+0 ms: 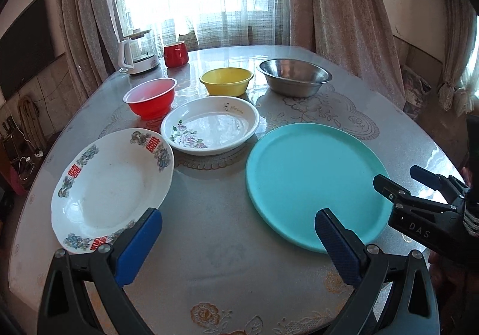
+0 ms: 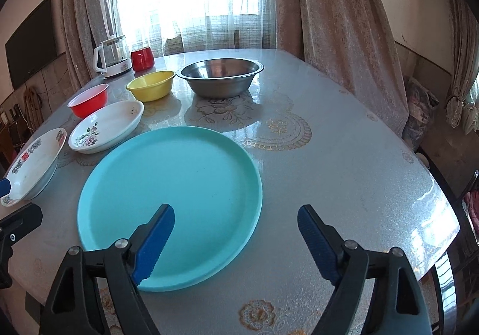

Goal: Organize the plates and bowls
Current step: 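Grasp the turquoise plate rim with the right gripper and slide it toward the table edge, then reach the right gripper to the white floral dish rim and grasp it, then lift the white floral dish with the right gripper and lower it onto the turquoise plate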

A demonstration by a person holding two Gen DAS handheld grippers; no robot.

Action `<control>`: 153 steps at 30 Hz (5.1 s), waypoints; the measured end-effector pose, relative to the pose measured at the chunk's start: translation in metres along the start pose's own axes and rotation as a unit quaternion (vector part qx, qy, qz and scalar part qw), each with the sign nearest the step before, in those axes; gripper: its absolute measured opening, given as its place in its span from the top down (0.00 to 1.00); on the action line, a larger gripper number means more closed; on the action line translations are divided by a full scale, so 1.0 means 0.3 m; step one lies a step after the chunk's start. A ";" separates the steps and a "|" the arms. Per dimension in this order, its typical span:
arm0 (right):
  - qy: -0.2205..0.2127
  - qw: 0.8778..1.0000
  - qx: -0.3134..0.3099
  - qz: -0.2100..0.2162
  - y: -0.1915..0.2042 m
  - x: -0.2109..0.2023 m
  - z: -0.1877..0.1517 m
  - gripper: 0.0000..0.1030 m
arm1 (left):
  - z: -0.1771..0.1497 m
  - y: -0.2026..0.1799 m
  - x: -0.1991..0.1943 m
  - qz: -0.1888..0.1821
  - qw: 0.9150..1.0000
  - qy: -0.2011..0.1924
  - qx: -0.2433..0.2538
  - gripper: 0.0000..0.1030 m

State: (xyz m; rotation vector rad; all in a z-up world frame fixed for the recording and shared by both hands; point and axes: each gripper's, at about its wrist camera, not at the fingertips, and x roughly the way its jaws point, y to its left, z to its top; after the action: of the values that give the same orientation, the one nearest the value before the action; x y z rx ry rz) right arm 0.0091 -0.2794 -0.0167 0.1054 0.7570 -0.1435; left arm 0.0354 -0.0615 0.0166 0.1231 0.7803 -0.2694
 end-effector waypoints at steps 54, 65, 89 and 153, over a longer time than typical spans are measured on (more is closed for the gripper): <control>0.029 0.997 0.072 0.006 -0.207 0.109 0.012 0.84 | 0.007 -0.177 0.229 -0.062 0.995 0.072 0.018 0.77; -0.014 0.996 0.089 -0.014 -0.221 0.014 0.033 0.74 | 0.011 -0.099 0.107 -0.069 0.997 0.029 -0.008 0.38; 0.003 0.995 -0.005 0.101 0.162 -0.017 0.079 0.63 | -0.008 0.386 -0.072 0.055 0.991 -0.031 -0.120 0.05; 0.145 0.974 0.021 0.171 0.423 0.536 0.399 0.86 | 0.433 0.360 0.625 0.035 0.984 0.170 -0.033 0.78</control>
State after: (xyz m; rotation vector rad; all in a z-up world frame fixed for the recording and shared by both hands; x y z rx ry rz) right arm 0.2266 -0.1867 -0.0357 0.2994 1.0152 0.1886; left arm 0.2813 -0.0213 -0.0234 0.1346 1.1205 -0.1565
